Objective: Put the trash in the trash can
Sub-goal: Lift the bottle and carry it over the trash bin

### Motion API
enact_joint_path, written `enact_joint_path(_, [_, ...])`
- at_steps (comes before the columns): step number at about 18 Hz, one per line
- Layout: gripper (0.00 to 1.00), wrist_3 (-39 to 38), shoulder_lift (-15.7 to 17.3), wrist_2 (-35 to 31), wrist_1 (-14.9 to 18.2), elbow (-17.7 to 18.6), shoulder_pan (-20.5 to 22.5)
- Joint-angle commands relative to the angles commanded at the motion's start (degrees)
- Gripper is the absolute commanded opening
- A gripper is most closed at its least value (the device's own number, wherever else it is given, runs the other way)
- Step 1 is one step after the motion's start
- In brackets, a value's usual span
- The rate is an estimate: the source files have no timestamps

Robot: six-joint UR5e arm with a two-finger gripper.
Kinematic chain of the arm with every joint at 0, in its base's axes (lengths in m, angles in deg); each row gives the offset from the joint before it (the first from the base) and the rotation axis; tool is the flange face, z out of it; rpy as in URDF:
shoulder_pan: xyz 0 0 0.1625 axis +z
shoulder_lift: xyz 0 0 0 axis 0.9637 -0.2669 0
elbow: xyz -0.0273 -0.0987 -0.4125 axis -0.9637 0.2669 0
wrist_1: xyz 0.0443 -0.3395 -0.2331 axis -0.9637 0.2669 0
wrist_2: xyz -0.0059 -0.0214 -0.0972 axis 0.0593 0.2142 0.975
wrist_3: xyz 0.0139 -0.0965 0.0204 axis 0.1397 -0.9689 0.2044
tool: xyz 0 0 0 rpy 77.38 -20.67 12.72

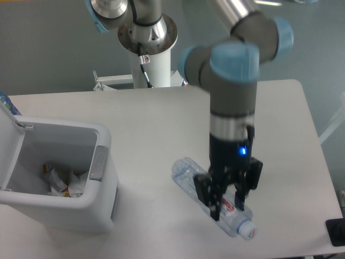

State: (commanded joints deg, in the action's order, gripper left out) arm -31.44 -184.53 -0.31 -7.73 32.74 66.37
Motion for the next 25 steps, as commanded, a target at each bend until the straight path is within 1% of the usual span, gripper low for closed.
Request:
enact_joint_path(3, [0.61,0.1,2.9,1.3,-1.8,-0.2,-1.4])
enact_joint_path(5, [0.61,0.1,4.0,1.5,-2.7,-0.4,-3.6])
enact_joint_path(8, [0.61,0.1,4.7,1.5,-2.8,0.2,-8.1])
enact_joint_path(12, [0.61,0.1,3.8,1.5,-2.9,0.4,-12.5])
enact_joint_path(15, [0.61,0.2,2.0,1.5,-2.9,0.7,-15.2])
enact_joint_path(17, [0.61,0.3,1.1,1.4,-2.9,1.5,-16.7])
enact_joint_path(21, [0.61,0.7,-0.3,1.3,-2.9,2.2,-18.5])
enact_joint_path(23, [0.61,0.7,-0.5,1.3,-2.9,3.3,-18.9])
enact_joint_path(24, [0.62,0.7,-0.5,1.3,-2.9,3.9,-19.2])
enact_joint_path(25, [0.67,0.7,-0.5,1.4,-2.9,4.5,-19.3])
